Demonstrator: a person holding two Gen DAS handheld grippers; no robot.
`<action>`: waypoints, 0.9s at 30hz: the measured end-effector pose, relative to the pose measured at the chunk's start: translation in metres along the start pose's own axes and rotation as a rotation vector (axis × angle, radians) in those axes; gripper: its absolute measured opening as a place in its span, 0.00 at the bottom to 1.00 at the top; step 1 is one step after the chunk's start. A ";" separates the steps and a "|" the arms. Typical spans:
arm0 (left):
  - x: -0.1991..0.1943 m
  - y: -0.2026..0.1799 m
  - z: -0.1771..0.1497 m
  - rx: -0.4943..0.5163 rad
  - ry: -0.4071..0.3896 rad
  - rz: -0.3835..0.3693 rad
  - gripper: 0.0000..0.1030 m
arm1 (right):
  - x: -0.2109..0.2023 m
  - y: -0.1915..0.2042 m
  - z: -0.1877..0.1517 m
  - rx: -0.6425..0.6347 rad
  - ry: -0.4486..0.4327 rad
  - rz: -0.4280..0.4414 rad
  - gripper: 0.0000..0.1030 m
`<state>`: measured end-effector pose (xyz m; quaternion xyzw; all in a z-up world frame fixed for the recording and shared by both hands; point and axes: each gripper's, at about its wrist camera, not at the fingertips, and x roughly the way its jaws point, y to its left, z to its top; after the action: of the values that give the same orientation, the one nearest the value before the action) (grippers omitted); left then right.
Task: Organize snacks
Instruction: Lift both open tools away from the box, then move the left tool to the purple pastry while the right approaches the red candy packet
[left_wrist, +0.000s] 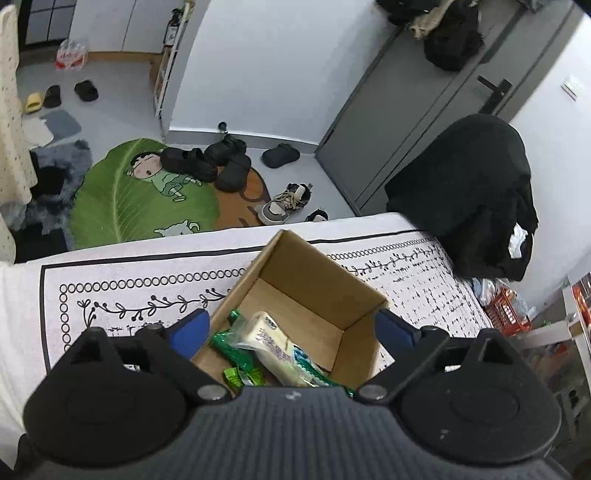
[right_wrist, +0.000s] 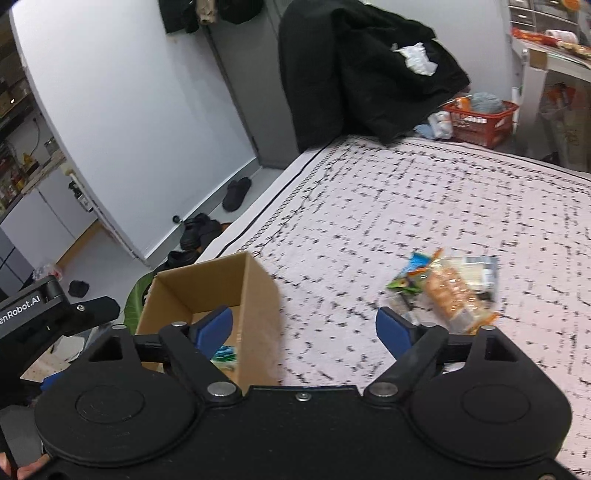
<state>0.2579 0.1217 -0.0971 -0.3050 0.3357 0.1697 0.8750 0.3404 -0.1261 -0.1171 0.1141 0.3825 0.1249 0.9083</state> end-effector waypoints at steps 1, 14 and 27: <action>0.000 -0.002 -0.001 0.004 0.001 -0.003 0.93 | -0.002 -0.004 0.000 0.004 -0.005 -0.005 0.86; -0.013 -0.044 -0.032 0.167 -0.125 -0.019 1.00 | -0.027 -0.062 -0.005 0.048 -0.027 -0.055 0.86; -0.013 -0.082 -0.070 0.331 -0.073 -0.056 1.00 | -0.039 -0.116 -0.017 0.110 -0.018 -0.079 0.87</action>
<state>0.2556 0.0130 -0.0951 -0.1595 0.3185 0.0987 0.9292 0.3174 -0.2462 -0.1379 0.1499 0.3848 0.0668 0.9083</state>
